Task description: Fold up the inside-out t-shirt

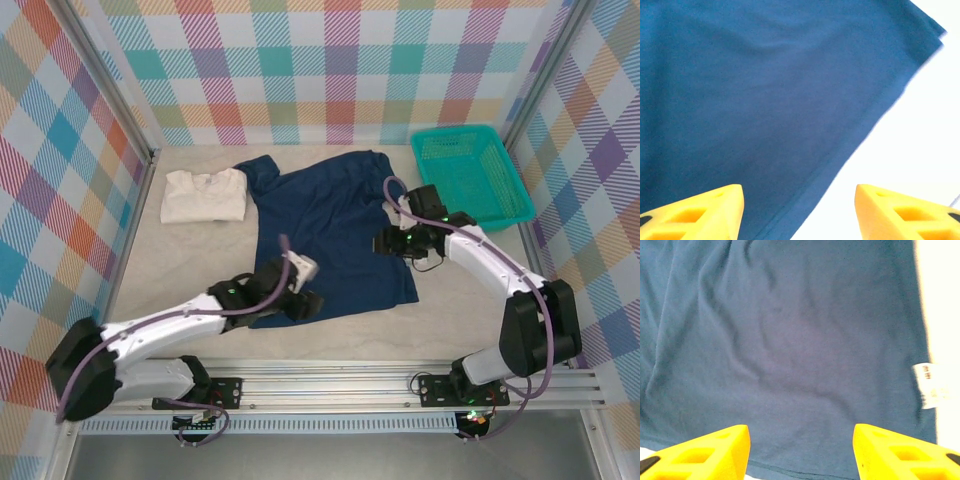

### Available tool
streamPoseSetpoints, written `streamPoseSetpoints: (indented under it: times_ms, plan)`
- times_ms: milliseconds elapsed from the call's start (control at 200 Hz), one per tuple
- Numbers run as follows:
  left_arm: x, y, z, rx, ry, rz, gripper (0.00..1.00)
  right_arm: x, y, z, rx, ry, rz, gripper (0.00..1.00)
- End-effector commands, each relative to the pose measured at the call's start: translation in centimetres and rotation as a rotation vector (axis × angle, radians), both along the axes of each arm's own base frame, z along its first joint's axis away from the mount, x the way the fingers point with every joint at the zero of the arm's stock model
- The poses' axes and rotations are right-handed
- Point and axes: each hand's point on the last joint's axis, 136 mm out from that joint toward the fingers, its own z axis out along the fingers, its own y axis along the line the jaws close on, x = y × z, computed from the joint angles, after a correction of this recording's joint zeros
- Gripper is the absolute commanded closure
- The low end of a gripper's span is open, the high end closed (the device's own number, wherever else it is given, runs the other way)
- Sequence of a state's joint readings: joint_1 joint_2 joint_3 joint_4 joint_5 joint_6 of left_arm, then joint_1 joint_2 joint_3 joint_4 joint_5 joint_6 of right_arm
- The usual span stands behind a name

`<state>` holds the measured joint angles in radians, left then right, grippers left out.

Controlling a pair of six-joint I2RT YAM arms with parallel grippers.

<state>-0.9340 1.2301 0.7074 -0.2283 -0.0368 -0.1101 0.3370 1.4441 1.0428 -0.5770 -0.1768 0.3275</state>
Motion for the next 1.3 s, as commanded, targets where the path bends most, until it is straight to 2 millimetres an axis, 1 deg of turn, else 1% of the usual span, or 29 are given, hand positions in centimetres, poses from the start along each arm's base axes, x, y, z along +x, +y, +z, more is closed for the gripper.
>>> streamPoseSetpoints:
  times_ms: [0, 80, 135, 255, 425, 505, 585, 650, 760, 915, 995, 1135, 1295]
  plan:
    - [-0.5, -3.8, -0.9, 0.087, -0.095, -0.261, 0.43, -0.5, -0.5, -0.6, 0.008, 0.016, 0.010, 0.43]
    - [-1.0, -5.0, -2.6, 0.145, -0.089, -0.360, 0.47, -0.6, -0.6, -0.9, 0.009, 0.022, 0.011, 0.43]
    - [-1.0, -5.5, -3.8, 0.183, -0.089, -0.403, 0.47, -0.7, -0.8, -1.1, 0.008, 0.030, 0.007, 0.43]
    - [-0.6, -5.6, -6.4, 0.289, -0.068, -0.456, 0.53, -0.8, -1.0, -1.5, 0.011, 0.035, 0.003, 0.43]
    - [-0.4, -6.0, -8.5, 0.341, -0.040, -0.496, 0.62, -0.8, -1.3, -1.7, 0.007, 0.039, 0.000, 0.43]
    - [-0.3, -6.2, -9.1, 0.354, -0.030, -0.500, 0.70, -0.8, -1.5, -1.9, 0.007, 0.043, -0.001, 0.43]
    - [0.2, -6.1, -9.6, 0.372, -0.034, -0.483, 0.84, -0.8, -1.5, -2.0, 0.009, 0.047, -0.002, 0.43]
    - [0.5, -6.2, -9.5, 0.367, -0.033, -0.466, 0.93, -0.9, -1.6, -2.1, 0.009, 0.051, -0.003, 0.43]
    - [0.5, -6.5, -8.7, 0.311, -0.009, -0.442, 1.00, -1.0, -1.7, -1.8, 0.008, 0.048, -0.003, 0.43]
    - [0.5, -7.1, -5.9, 0.171, 0.046, -0.405, 1.00, -1.7, -1.6, -1.3, 0.023, 0.041, 0.007, 0.43]
    - [0.5, -7.1, -4.6, 0.093, 0.094, -0.386, 0.99, -2.4, -1.1, -1.2, 0.063, 0.042, 0.025, 0.43]
    - [0.9, -6.3, -3.6, -0.003, 0.190, -0.346, 0.98, -4.2, 0.0, -0.9, 0.156, 0.033, 0.056, 0.43]
    - [1.4, -6.5, -2.5, -0.131, 0.286, -0.319, 0.98, -6.1, 1.3, -0.8, 0.189, 0.012, 0.134, 0.43]
